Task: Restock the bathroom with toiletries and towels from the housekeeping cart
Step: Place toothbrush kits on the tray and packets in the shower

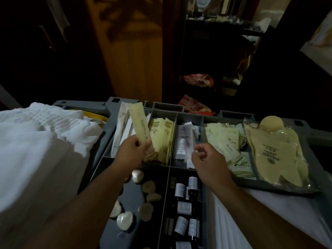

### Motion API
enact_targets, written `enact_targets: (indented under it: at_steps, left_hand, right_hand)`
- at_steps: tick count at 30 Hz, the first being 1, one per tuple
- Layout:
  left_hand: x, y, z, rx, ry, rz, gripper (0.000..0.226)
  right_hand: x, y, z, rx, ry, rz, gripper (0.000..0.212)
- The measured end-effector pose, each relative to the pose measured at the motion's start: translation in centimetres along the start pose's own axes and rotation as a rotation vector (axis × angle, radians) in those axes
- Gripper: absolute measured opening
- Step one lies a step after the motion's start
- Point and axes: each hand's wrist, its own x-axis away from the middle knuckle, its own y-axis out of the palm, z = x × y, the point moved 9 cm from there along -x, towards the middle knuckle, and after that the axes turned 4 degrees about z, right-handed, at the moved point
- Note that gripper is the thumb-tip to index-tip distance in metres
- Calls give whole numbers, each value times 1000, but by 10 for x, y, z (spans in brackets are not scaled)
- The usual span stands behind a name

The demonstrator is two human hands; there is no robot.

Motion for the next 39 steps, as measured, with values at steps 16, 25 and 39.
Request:
enact_targets:
  at_steps: [16,25,39]
  left_hand:
    - [42,-50,-52,471,-6,132,14]
    - [43,-51,-58,520,-19,164,11]
    - [46,-47,-62,676,-93,129,15]
  right_hand:
    - [-42,103,-63,508,-4,-227,19]
    - [-52,114,-59,772,79,-196,29]
    - [-49,125,-67,874,100,-311,37]
